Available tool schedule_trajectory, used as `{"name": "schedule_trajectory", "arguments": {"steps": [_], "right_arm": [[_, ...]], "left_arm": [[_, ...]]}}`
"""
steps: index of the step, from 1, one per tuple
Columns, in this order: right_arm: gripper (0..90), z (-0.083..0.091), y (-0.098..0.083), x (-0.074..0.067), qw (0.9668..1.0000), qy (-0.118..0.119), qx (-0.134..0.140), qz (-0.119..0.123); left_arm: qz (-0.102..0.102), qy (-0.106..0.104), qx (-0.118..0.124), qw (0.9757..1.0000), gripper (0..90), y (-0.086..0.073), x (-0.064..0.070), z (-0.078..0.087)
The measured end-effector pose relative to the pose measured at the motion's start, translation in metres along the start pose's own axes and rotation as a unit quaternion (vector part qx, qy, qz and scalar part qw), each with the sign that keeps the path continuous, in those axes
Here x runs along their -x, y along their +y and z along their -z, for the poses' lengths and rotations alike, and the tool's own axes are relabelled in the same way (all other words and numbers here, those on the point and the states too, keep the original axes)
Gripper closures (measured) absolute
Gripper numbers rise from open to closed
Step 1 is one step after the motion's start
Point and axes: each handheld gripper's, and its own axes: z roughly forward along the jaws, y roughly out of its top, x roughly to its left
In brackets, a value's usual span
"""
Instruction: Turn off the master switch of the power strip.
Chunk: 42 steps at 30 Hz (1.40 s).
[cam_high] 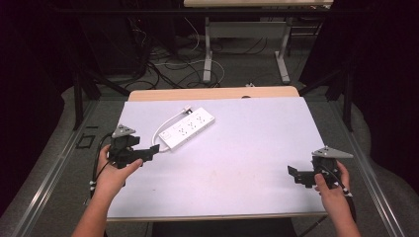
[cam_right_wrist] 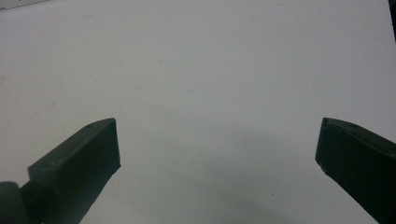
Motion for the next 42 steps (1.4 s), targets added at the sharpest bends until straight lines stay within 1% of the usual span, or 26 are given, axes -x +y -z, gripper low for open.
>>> {"name": "schedule_trajectory", "arguments": {"steps": [3,4,5,6,7,8,9,10,11,14,16,17,18,20,21,23,25,26,27,28,29,32,33,37,39,42], "right_arm": [[0.0,0.000,0.000,-0.001,1.0000,0.000,0.000,-0.003],[0.0,0.001,0.000,0.000,1.0000,0.001,-0.006,-0.001],[0.0,0.000,0.000,0.000,1.0000,-0.001,0.000,-0.001],[0.0,-0.001,-0.001,0.000,1.0000,-0.002,0.002,-0.001],[0.0,-0.002,-0.001,-0.001,1.0000,0.005,-0.006,-0.001],[0.0,-0.002,-0.001,-0.001,1.0000,0.005,-0.006,-0.001],[0.0,-0.003,-0.001,-0.002,1.0000,0.007,-0.006,0.002],[0.0,-0.004,-0.001,-0.002,0.9999,0.006,-0.009,0.002],[0.0,-0.004,-0.002,-0.003,0.9999,0.005,-0.010,0.005],[0.0,-0.006,-0.002,-0.004,0.9999,0.007,-0.014,0.002],[0.0,-0.006,-0.002,-0.004,0.9999,0.007,-0.014,0.002],[0.0,-0.006,-0.002,-0.004,0.9999,0.007,-0.012,0.002],[0.0,-0.006,-0.002,-0.003,1.0000,0.004,-0.007,0.005],[0.0,-0.005,-0.002,-0.002,0.9999,0.008,-0.010,0.004],[0.0,-0.005,-0.003,-0.002,0.9998,0.011,-0.015,0.001],[0.0,-0.005,-0.003,-0.002,0.9998,0.012,-0.019,-0.001],[0.0,-0.006,-0.003,-0.002,0.9998,0.015,-0.013,0.000],[0.0,-0.006,-0.003,-0.003,0.9998,0.013,-0.014,-0.004],[0.0,-0.006,-0.003,-0.003,0.9998,0.013,-0.014,-0.004],[0.0,-0.007,-0.003,-0.003,0.9998,0.012,-0.013,-0.006],[0.0,-0.007,-0.003,-0.002,0.9998,0.014,-0.014,-0.002],[0.0,-0.008,-0.004,-0.003,0.9998,0.011,-0.016,-0.006],[0.0,-0.008,-0.004,-0.002,0.9998,0.013,-0.016,-0.001],[0.0,-0.010,-0.005,-0.002,0.9997,0.016,-0.018,0.001],[0.0,-0.010,-0.005,-0.002,0.9997,0.014,-0.019,-0.002],[0.0,-0.011,-0.005,-0.002,0.9997,0.016,-0.019,-0.005]], "left_arm": [[-0.004,0.000,-0.003,1.0000,19.9,0.006,0.000,-0.002],[-0.005,-0.004,-0.004,1.0000,20.1,0.007,-0.001,-0.002],[0.000,-0.008,-0.006,0.9999,20.2,0.009,0.000,-0.004],[-0.006,-0.007,-0.011,0.9999,20.9,0.011,0.000,-0.004],[-0.014,-0.002,-0.014,0.9998,22.8,0.013,-0.001,-0.005],[-0.022,0.003,-0.017,0.9996,22.8,0.015,-0.001,-0.006],[-0.021,0.004,-0.019,0.9996,22.9,0.017,-0.001,-0.007],[-0.019,0.002,-0.014,0.9997,23.7,0.019,-0.001,-0.008],[-0.023,0.003,-0.018,0.9996,25.1,0.021,-0.001,-0.008],[-0.011,-0.006,-0.017,0.9998,27.0,0.027,0.000,-0.011],[-0.016,-0.004,-0.016,0.9997,27.6,0.032,-0.001,-0.013],[-0.015,-0.007,-0.017,0.9997,27.6,0.034,-0.001,-0.013],[-0.017,-0.006,-0.017,0.9997,28.5,0.036,-0.002,-0.014],[-0.014,-0.006,-0.012,0.9998,28.8,0.041,-0.003,-0.015],[-0.009,-0.010,-0.009,0.9999,29.4,0.042,-0.003,-0.016],[-0.009,-0.012,-0.011,0.9998,29.4,0.045,-0.004,-0.016],[0.000,-0.015,-0.004,0.9999,29.7,0.048,-0.006,-0.018],[-0.003,-0.021,-0.004,0.9998,29.7,0.050,-0.007,-0.018],[0.000,-0.022,-0.007,0.9997,29.7,0.051,-0.008,-0.018],[0.006,-0.022,-0.004,0.9997,29.6,0.053,-0.009,-0.019],[0.006,-0.019,-0.005,0.9998,29.3,0.054,-0.010,-0.019],[0.011,-0.014,-0.003,0.9998,28.8,0.059,-0.012,-0.021],[0.011,-0.013,-0.001,0.9999,28.7,0.061,-0.013,-0.022],[0.008,-0.006,-0.006,0.9999,28.6,0.068,-0.015,-0.025],[0.005,-0.007,-0.007,0.9999,28.6,0.072,-0.016,-0.027],[0.007,-0.002,-0.011,0.9999,30.3,0.077,-0.016,-0.030]]}}
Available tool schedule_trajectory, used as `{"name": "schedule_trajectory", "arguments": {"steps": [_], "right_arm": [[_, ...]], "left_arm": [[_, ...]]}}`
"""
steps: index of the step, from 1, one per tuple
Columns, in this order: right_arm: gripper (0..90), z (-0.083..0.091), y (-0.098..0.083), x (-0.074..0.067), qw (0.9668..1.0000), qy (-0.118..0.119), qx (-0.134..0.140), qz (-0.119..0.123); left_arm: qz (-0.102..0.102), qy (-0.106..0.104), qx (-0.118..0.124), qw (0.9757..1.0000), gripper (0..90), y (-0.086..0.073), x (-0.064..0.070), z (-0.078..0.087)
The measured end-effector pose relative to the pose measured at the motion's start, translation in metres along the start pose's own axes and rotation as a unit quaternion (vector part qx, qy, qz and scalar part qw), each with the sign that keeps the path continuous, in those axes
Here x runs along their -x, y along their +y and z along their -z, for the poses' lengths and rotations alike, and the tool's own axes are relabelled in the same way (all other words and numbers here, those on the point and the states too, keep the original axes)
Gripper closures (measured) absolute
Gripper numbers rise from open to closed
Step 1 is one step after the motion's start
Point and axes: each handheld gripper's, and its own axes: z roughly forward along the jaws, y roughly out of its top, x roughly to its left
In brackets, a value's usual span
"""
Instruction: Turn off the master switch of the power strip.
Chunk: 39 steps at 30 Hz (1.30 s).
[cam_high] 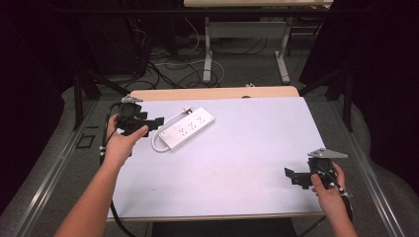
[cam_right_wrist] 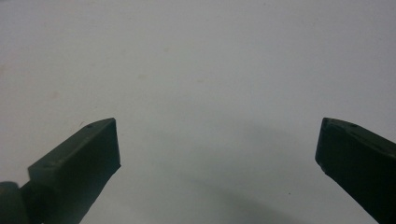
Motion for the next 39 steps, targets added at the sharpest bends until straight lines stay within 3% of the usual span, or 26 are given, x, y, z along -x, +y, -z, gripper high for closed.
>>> {"name": "schedule_trajectory", "arguments": {"steps": [7,8,10,14,17,22,25,30,39], "right_arm": [[0.0,-0.002,-0.002,0.001,1.0000,0.002,-0.004,0.002],[0.0,-0.002,-0.002,0.001,1.0000,0.002,-0.004,0.002],[0.0,-0.003,-0.002,0.001,1.0000,0.002,-0.005,-0.001],[0.0,-0.004,-0.003,0.001,1.0000,0.003,-0.008,-0.002],[0.0,-0.005,-0.003,0.001,1.0000,0.002,-0.008,-0.002],[0.0,-0.006,-0.003,0.001,0.9999,0.002,-0.011,0.002],[0.0,-0.007,-0.004,0.001,0.9999,0.004,-0.010,0.003],[0.0,-0.007,-0.004,0.000,0.9999,0.005,-0.012,0.002],[0.0,-0.012,-0.006,-0.001,0.9998,0.007,-0.018,0.006]], "left_arm": [[0.003,0.018,-0.017,0.9997,33.2,0.005,-0.002,-0.010],[0.011,0.015,-0.018,0.9997,33.5,0.005,-0.002,-0.013],[0.001,0.018,-0.028,0.9994,35.2,0.005,-0.004,-0.015],[0.006,0.018,-0.037,0.9992,39.1,0.005,-0.007,-0.023],[0.017,0.011,-0.047,0.9987,41.6,0.005,-0.009,-0.029],[0.010,0.018,-0.043,0.9989,48.5,0.006,-0.010,-0.035],[0.016,0.018,-0.043,0.9988,53.0,0.006,-0.010,-0.039],[0.021,0.017,-0.061,0.9978,57.4,0.007,-0.010,-0.045],[0.023,0.027,-0.070,0.9969,69.0,0.003,-0.011,-0.060]]}}
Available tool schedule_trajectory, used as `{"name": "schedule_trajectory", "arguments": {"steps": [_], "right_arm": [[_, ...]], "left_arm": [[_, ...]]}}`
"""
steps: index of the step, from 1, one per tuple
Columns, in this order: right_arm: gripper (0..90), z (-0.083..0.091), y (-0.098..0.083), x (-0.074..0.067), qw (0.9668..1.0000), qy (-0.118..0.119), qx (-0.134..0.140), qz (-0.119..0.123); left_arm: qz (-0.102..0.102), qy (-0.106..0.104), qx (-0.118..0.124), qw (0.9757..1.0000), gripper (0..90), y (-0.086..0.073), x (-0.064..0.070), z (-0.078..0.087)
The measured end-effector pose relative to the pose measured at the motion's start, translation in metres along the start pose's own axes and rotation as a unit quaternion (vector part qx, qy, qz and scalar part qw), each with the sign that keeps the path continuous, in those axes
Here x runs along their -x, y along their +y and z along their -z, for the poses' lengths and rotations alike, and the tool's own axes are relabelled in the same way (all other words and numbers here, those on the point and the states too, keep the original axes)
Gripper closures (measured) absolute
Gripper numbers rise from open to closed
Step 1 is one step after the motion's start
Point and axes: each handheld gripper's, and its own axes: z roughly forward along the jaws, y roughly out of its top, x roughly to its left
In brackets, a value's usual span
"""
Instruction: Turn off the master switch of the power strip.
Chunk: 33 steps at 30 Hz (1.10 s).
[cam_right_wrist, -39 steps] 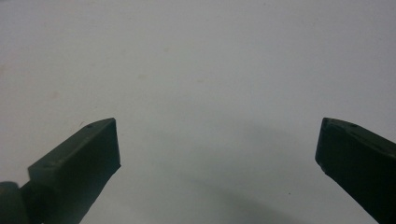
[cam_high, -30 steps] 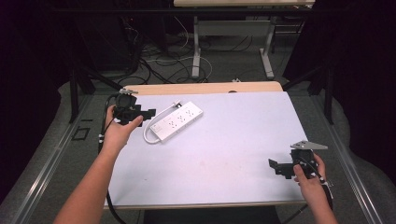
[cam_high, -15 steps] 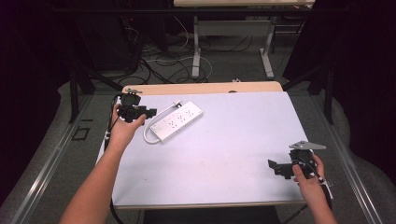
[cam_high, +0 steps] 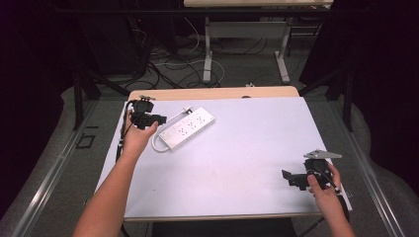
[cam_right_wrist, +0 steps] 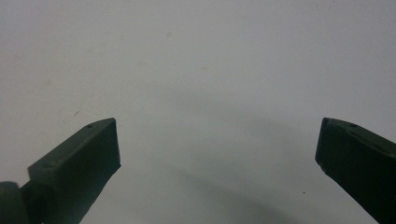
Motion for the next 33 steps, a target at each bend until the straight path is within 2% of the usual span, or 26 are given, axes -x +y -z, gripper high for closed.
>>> {"name": "schedule_trajectory", "arguments": {"steps": [4,11,14,17,19,24,25,26,28,33], "right_arm": [[0.0,0.000,0.000,-0.001,1.0000,-0.003,-0.001,0.000],[0.0,-0.001,-0.001,0.000,1.0000,-0.003,-0.003,0.000],[0.0,-0.001,0.000,0.000,1.0000,-0.002,-0.001,0.000],[0.0,-0.001,-0.001,0.001,1.0000,-0.002,-0.002,0.002],[0.0,-0.001,-0.001,0.001,1.0000,-0.002,-0.003,0.003],[0.0,-0.001,-0.001,0.001,1.0000,-0.004,-0.006,0.002],[0.0,-0.001,-0.001,0.001,1.0000,-0.004,-0.006,0.002],[0.0,-0.002,-0.001,0.001,1.0000,-0.003,-0.005,0.003],[0.0,-0.002,-0.001,0.001,1.0000,-0.002,-0.005,0.003],[0.0,-0.002,-0.001,0.001,1.0000,-0.002,-0.005,0.004]], "left_arm": [[0.009,-0.001,-0.005,0.9999,75.1,-0.001,0.000,-0.007],[0.014,0.000,-0.021,0.9997,82.7,-0.003,0.000,-0.018],[0.023,0.002,-0.027,0.9994,86.5,-0.004,0.000,-0.022],[0.020,0.006,-0.030,0.9993,90.0,-0.004,-0.002,-0.023],[0.024,0.008,-0.032,0.9992,90.0,-0.005,-0.002,-0.025],[0.023,0.002,-0.054,0.9983,90.0,-0.005,-0.003,-0.029],[0.026,0.003,-0.051,0.9984,90.0,-0.006,-0.003,-0.031],[0.019,0.002,-0.060,0.9980,90.0,-0.005,-0.003,-0.031],[0.023,0.001,-0.060,0.9979,90.0,-0.006,-0.002,-0.034],[0.016,-0.003,-0.069,0.9974,90.0,-0.007,0.000,-0.040]]}}
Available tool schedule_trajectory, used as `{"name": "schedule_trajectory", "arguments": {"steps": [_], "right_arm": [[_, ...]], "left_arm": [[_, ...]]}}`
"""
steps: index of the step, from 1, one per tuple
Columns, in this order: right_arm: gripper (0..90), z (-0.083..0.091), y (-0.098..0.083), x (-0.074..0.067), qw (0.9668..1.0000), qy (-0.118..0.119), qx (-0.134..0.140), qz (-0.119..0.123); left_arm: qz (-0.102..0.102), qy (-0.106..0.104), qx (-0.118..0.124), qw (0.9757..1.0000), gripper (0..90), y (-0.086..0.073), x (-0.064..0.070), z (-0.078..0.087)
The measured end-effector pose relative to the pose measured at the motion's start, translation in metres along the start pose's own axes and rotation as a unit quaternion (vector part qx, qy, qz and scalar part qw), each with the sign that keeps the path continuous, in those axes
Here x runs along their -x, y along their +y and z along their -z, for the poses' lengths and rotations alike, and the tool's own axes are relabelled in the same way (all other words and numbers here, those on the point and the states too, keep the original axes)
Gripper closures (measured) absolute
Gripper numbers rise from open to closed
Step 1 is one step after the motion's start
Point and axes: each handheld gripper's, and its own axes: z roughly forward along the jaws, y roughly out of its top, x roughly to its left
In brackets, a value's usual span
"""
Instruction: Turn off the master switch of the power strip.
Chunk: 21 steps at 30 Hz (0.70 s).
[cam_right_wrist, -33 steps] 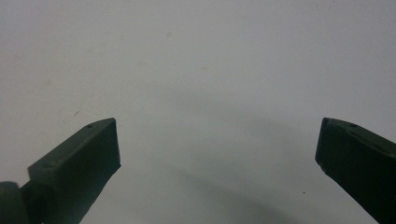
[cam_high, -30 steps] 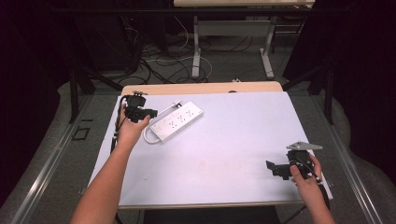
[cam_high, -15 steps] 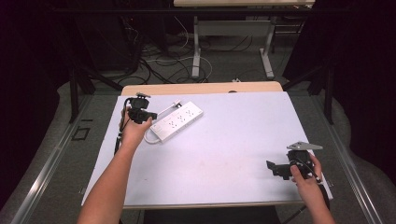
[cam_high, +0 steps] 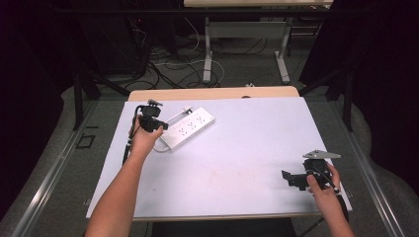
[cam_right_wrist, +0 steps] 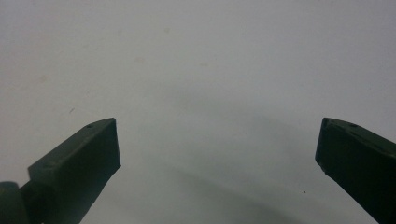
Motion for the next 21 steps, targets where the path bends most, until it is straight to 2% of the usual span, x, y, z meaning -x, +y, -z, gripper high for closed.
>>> {"name": "schedule_trajectory", "arguments": {"steps": [6,9,10,15,21], "right_arm": [[0.0,0.000,0.000,0.000,1.0000,0.000,-0.001,-0.001],[0.0,0.000,0.000,0.000,1.0000,-0.001,0.000,-0.001],[0.0,0.000,0.000,0.000,1.0000,-0.001,-0.001,0.000],[0.0,-0.001,-0.001,0.001,1.0000,-0.002,0.000,0.001],[0.0,-0.001,-0.001,-0.001,1.0000,-0.002,-0.003,-0.004]], "left_arm": [[-0.005,0.013,-0.016,0.9998,90.0,0.000,0.001,-0.006],[0.000,0.008,-0.025,0.9997,90.0,0.000,0.001,-0.010],[-0.006,0.009,-0.029,0.9995,90.0,0.000,0.000,-0.011],[0.007,0.012,-0.033,0.9994,90.0,-0.004,-0.001,-0.017],[0.014,0.014,-0.038,0.9991,90.0,-0.008,-0.006,-0.022]]}}
